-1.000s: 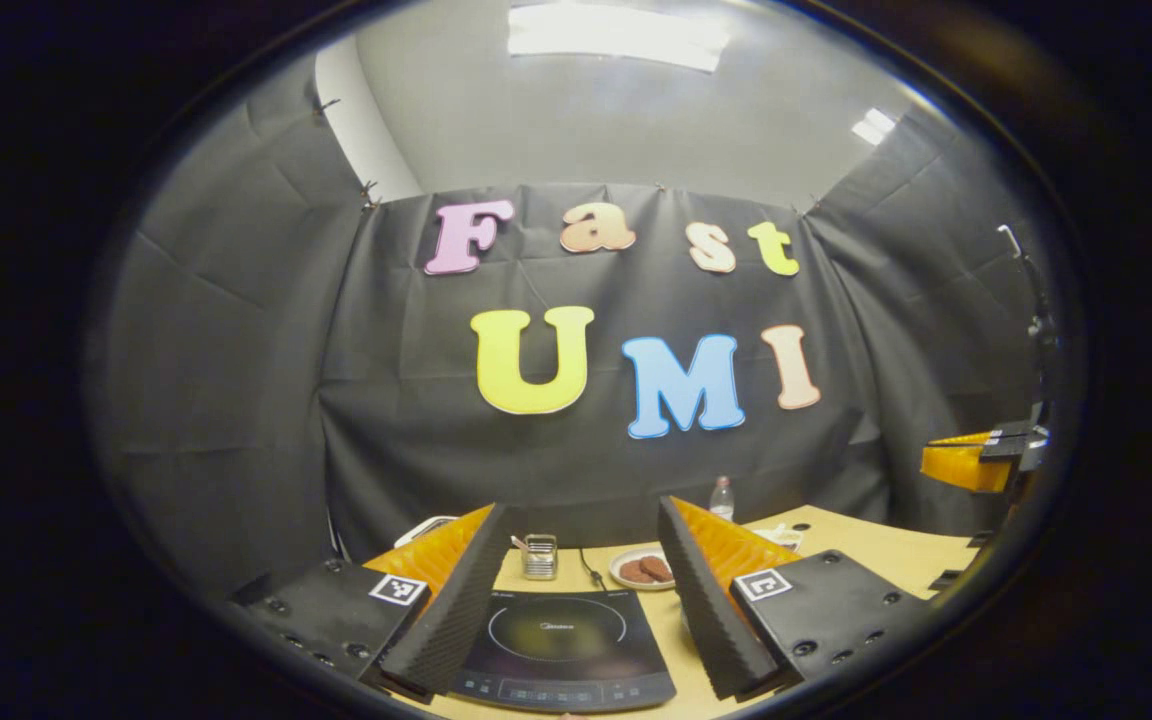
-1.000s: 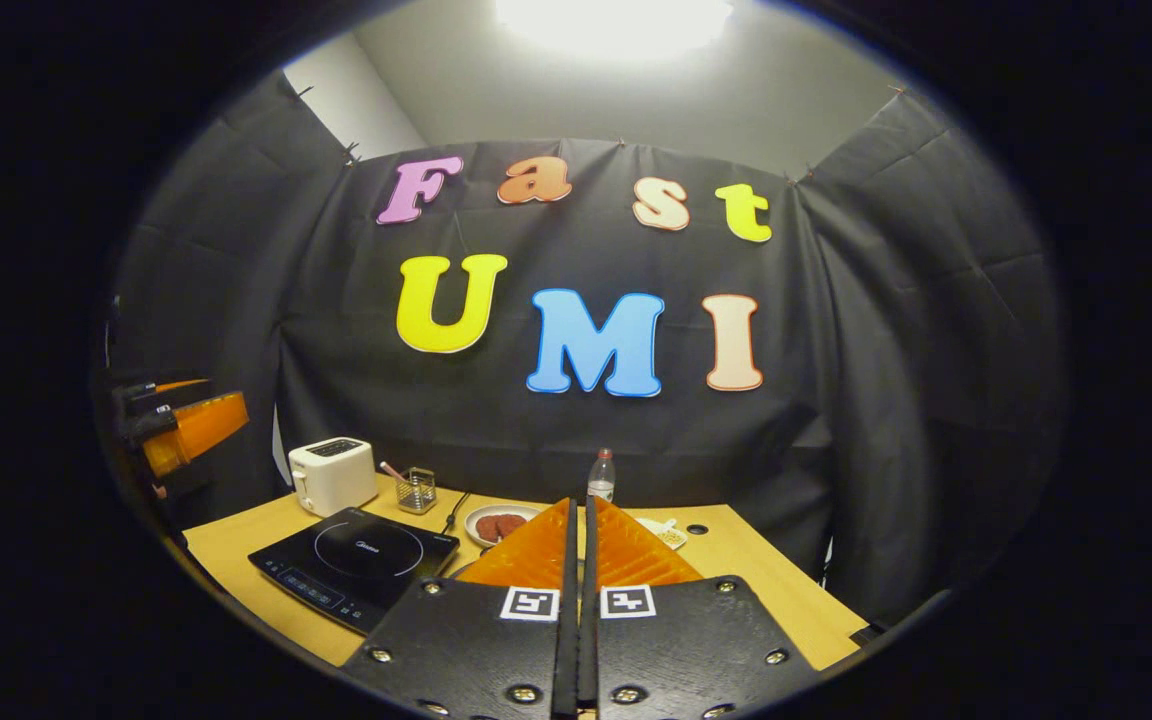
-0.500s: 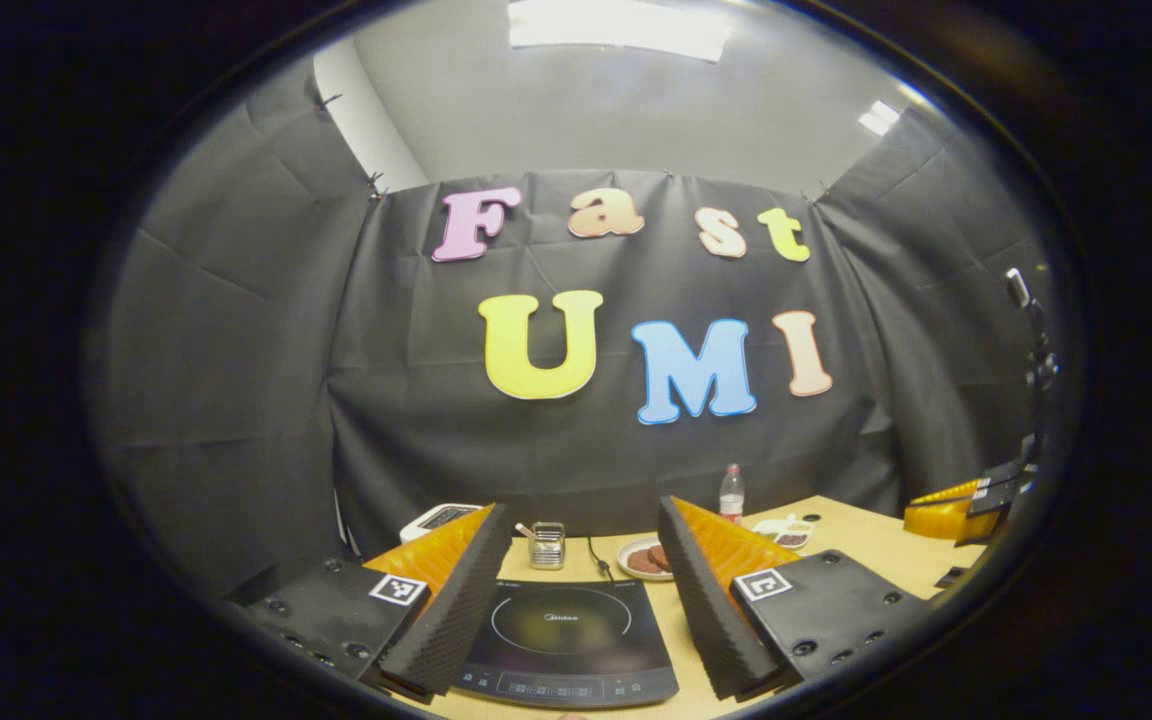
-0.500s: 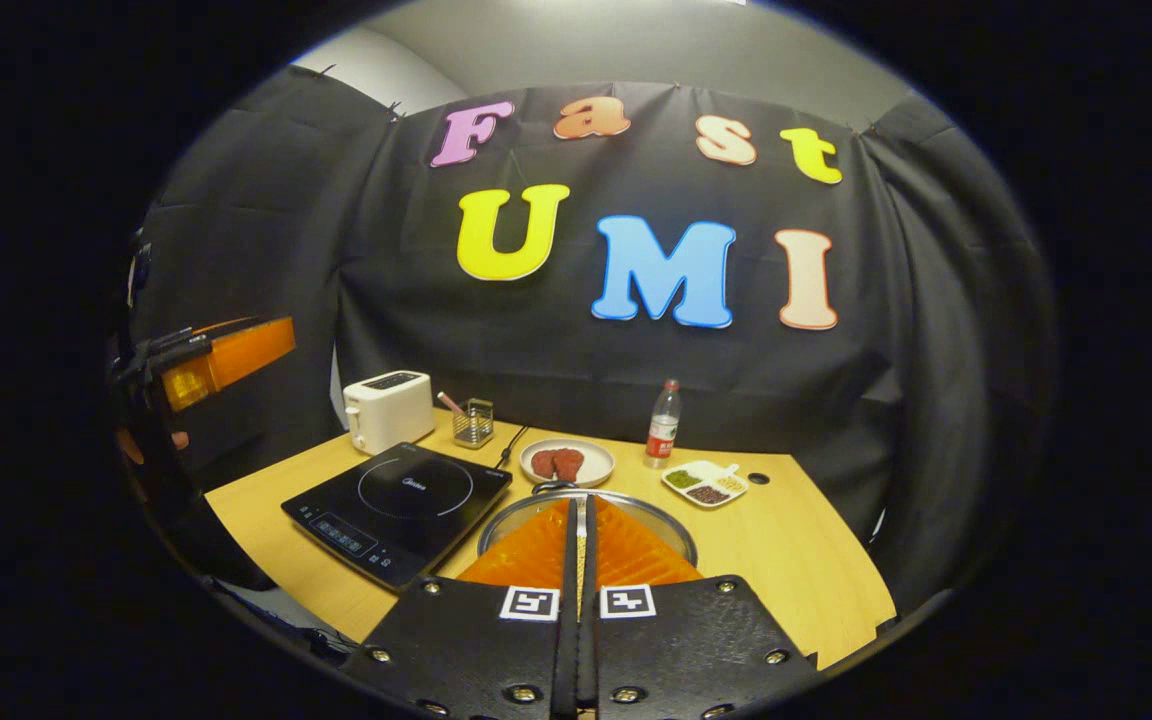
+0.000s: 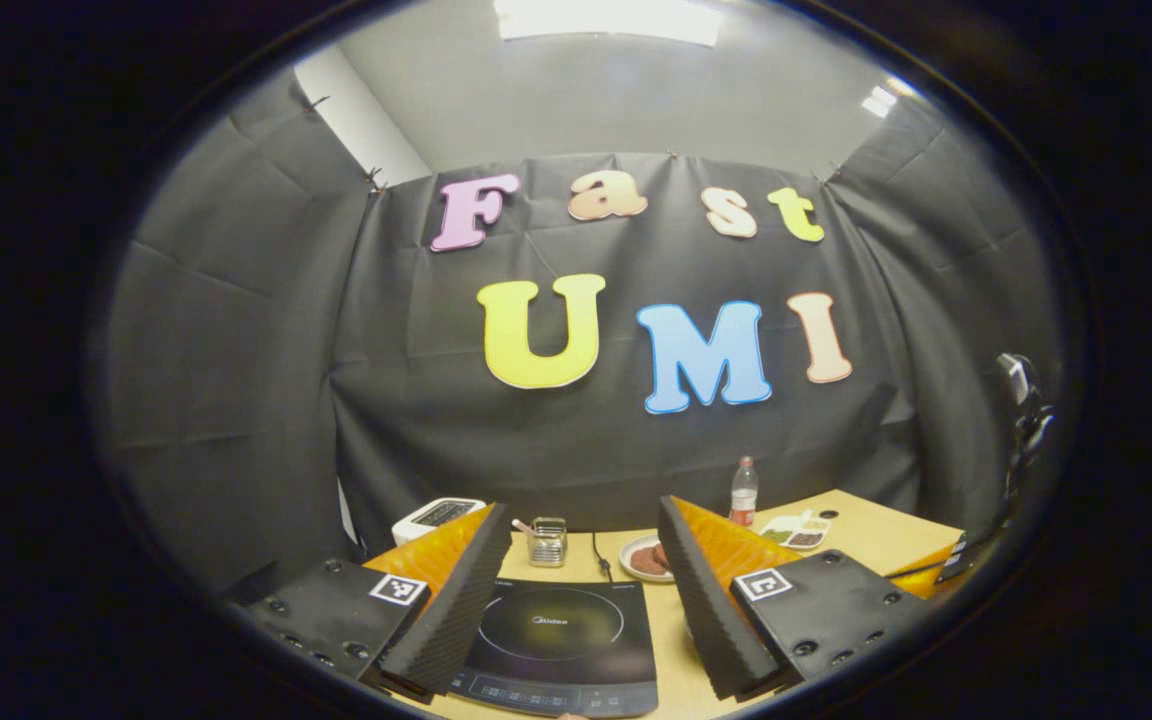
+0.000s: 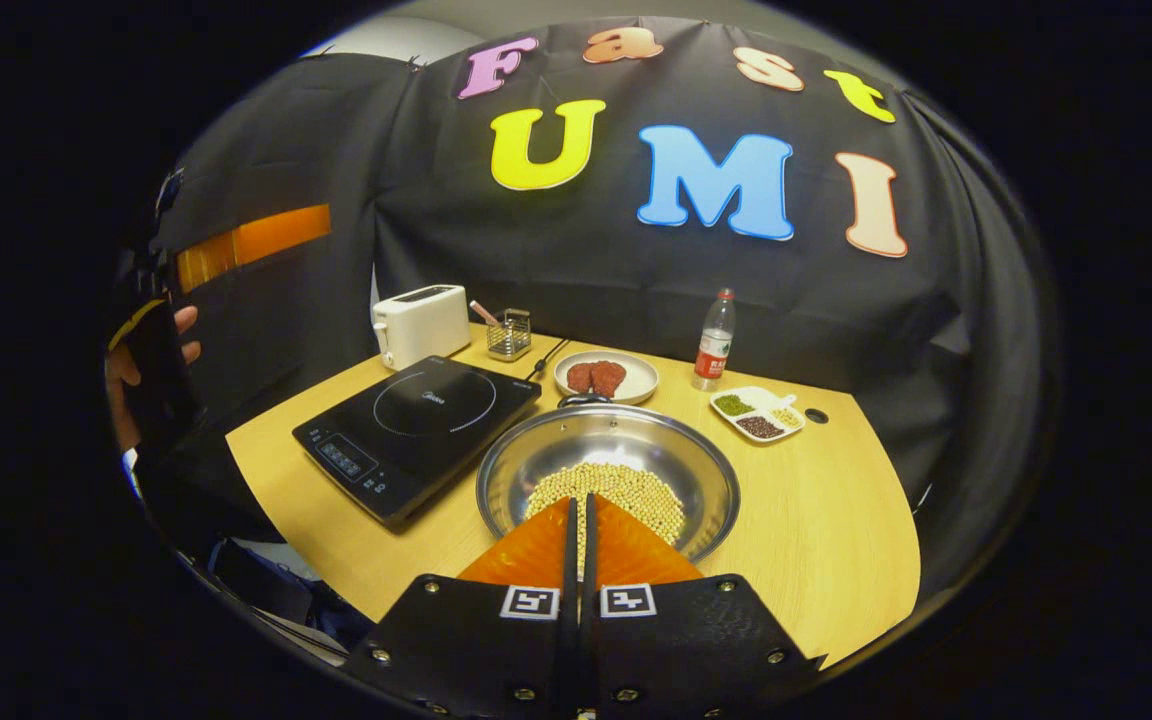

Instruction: First push the handle of the pot to place it horizontally, then grasp the pot with both hands and set it on the induction cooktop.

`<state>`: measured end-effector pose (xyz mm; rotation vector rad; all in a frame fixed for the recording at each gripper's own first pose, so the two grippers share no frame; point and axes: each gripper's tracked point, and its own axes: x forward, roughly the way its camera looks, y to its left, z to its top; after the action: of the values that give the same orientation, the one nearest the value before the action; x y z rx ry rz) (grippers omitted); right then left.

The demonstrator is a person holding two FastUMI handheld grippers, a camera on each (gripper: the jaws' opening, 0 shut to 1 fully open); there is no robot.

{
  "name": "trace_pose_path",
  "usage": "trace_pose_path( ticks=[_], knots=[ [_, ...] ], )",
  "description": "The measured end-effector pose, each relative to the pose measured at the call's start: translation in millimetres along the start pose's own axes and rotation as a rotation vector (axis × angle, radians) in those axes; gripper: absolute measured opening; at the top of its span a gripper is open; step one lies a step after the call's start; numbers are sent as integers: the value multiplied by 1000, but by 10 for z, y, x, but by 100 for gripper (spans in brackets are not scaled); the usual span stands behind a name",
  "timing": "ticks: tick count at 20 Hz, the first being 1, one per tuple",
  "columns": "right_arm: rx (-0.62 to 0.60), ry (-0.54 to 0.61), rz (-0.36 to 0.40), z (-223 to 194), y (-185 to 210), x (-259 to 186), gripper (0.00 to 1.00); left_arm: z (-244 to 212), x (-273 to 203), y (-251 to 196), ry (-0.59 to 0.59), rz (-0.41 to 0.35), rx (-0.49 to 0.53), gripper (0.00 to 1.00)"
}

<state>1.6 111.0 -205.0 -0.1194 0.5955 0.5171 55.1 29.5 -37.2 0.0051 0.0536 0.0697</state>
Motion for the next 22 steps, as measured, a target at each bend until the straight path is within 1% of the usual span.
trace_pose_path(
  ticks=[3,4,5,9,10,12,18,22],
  knots=[
    [0,53,47,-159,-24,73,1,-35,92,-110,16,5,4,99],
    [9,69,66,-216,-6,101,3,-58,126,-159,19,6,10,99],
    [15,86,82,-274,4,119,1,-78,153,-195,25,8,15,99],
    [5,166,138,-514,32,162,1,-165,225,-353,48,10,20,99],
    [4,185,152,-576,44,178,1,-177,243,-387,51,10,24,93],
    [2,224,176,-692,43,206,1,-201,267,-443,57,13,30,93],
    [1,310,207,-961,-16,270,1,-299,318,-560,80,31,36,93],
    [34,331,236,-996,-29,268,1,-332,358,-640,90,35,37,93]
  ],
)
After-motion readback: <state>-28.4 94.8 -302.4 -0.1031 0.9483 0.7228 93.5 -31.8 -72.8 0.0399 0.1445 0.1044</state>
